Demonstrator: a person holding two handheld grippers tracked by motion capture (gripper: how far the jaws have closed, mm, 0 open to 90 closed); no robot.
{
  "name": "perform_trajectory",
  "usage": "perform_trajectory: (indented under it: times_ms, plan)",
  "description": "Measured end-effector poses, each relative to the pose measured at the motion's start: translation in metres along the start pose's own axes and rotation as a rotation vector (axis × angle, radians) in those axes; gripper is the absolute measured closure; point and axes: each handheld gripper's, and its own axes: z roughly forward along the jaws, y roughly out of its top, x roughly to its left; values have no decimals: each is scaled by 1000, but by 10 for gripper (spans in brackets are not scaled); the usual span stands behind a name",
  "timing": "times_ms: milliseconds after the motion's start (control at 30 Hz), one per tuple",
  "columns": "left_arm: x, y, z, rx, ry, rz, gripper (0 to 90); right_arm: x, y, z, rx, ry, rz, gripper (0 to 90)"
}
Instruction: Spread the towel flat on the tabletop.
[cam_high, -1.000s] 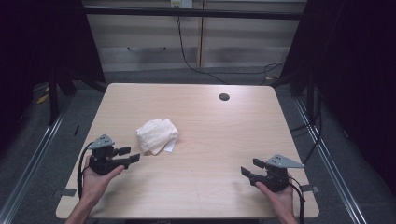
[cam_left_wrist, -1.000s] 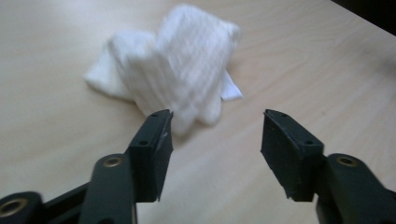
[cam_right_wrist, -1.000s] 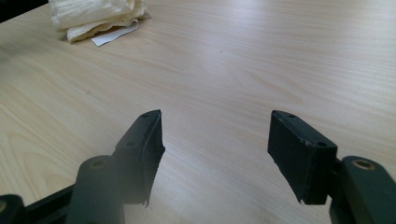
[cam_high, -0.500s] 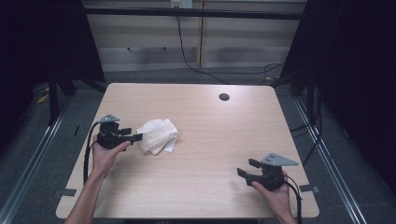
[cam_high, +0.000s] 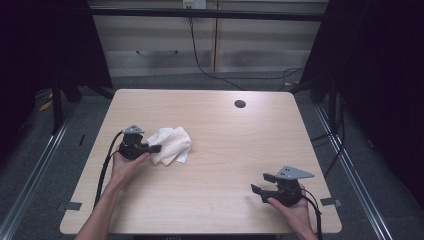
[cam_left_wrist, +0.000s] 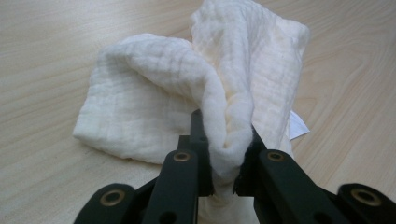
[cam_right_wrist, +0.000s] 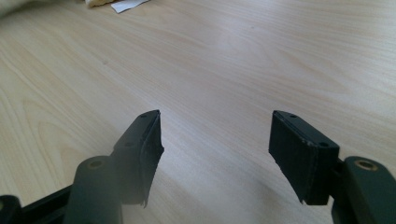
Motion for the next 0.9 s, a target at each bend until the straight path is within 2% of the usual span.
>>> perform_trajectory:
  times_ms: [167, 200, 300, 333, 367, 400, 533, 700, 900]
  plan:
    - [-10, 1, -2, 0, -23, 27, 824, 1, -2, -2, 0, 0, 0, 347]
    - [-14, 1, -2, -4, -37, 29, 824, 1, -1, -4, -17, -18, 7, 350]
    - [-24, 2, -1, 1, -59, 66, 823, -2, -1, -6, -30, -26, 19, 350]
    - [-32, 1, 0, 10, -74, 84, 824, -4, -1, -6, -31, -26, 28, 350]
    - [-32, 1, 0, 10, -74, 84, 823, -4, -2, -7, -31, -24, 28, 350]
    - [-38, 1, 2, 26, -74, 93, 823, -4, -2, -7, -29, -24, 29, 350]
    - [-46, -1, 5, 40, -85, 107, 823, -3, -1, -7, -29, -19, 24, 349]
    - [-67, -9, 13, 93, -120, 155, 822, -4, -1, -6, -31, -22, 29, 349]
    - [-83, -18, 15, 126, -155, 176, 820, -3, 2, -8, -42, -23, 24, 349]
